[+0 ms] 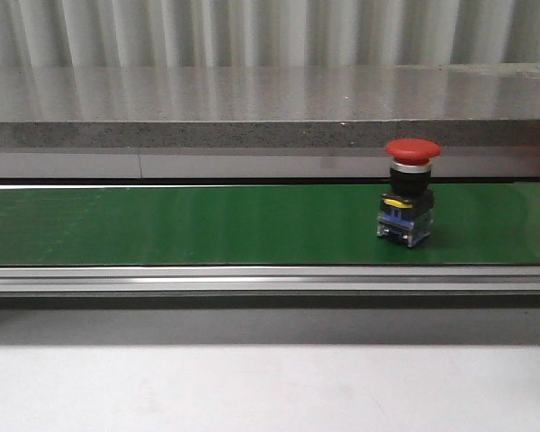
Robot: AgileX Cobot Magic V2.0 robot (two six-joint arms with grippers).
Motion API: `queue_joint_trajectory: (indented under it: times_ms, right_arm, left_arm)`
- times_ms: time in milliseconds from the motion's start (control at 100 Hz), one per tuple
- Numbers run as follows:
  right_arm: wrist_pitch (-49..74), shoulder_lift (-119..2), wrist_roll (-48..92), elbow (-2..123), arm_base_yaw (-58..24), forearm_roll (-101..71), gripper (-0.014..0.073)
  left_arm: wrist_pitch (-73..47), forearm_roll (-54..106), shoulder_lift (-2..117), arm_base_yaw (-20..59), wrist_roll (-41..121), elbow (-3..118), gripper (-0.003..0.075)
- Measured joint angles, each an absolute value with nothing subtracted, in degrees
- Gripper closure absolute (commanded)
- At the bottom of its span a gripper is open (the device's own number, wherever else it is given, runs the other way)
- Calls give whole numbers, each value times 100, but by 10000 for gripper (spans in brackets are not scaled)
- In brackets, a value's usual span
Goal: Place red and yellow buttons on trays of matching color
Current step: 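Lower the right gripper onto the red button on the belt, grasp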
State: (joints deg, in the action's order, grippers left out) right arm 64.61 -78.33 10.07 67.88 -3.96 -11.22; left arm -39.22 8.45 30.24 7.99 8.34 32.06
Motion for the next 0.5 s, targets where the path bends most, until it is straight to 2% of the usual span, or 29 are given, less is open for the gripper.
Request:
queue_joint_trajectory:
  times_ms: [170,500]
  right_arm:
    - [6670,-8486,1720,7133,-719,-1175,-31]
    - [6737,-9405,2779,7618,-764,-2160,-20]
  left_arm:
    - [-3922,845,3024,799,834,3206,740]
    - [-3922,845,3024,799,836,3206,740]
